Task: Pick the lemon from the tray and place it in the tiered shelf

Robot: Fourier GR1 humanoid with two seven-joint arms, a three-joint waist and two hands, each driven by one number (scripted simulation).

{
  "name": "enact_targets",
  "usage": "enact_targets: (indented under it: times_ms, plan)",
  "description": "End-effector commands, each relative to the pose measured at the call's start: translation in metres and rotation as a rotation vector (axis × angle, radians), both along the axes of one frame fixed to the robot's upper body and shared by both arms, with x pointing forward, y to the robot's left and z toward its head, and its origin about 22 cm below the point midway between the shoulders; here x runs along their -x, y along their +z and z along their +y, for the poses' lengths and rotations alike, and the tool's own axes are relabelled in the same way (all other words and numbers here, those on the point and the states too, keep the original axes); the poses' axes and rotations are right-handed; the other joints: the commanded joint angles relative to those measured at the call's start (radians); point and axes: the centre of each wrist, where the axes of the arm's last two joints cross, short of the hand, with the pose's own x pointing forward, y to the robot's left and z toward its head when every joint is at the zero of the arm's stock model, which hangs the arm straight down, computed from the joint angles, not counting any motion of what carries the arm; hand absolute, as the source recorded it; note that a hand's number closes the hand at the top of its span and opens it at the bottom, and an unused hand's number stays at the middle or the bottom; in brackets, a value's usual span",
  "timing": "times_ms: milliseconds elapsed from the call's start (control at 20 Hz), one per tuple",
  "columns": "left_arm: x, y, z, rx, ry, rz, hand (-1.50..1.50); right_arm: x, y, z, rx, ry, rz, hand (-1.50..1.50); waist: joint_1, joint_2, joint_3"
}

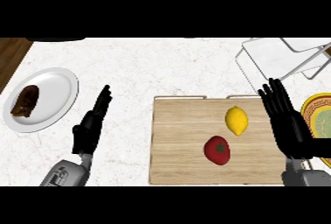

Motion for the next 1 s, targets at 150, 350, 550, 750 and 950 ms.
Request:
enact_targets:
  times_ms: [150,350,550,750,950]
  plan:
    - [0.015,-0.018,0.033,-0.097,0.032,0.129,0.00,0.031,0.008,-0.088,0.367,-0.560,0.191,-1.50,-0.055,0.002,-0.032]
    - [0.028,-0.030,0.049,-0.103,0.058,0.211,0.00,0.090,-0.006,-0.165,0.712,-0.918,0.479,1.50,-0.102,0.022,-0.047]
    - [0.035,-0.027,0.058,-0.093,-0.033,0.249,0.00,0.072,0.009,-0.079,0.352,-1.027,0.381,-1.50,-0.020,0.001,-0.028]
    - [0.030,-0.028,0.058,-0.078,-0.057,0.254,0.00,0.072,0.041,-0.023,0.423,-0.849,0.285,-1.50,-0.003,0.007,-0.027]
    - [0.026,-0.013,0.066,-0.079,-0.060,0.269,0.00,0.076,0.078,-0.008,0.535,-0.727,0.343,-1.50,0.007,0.007,-0.027]
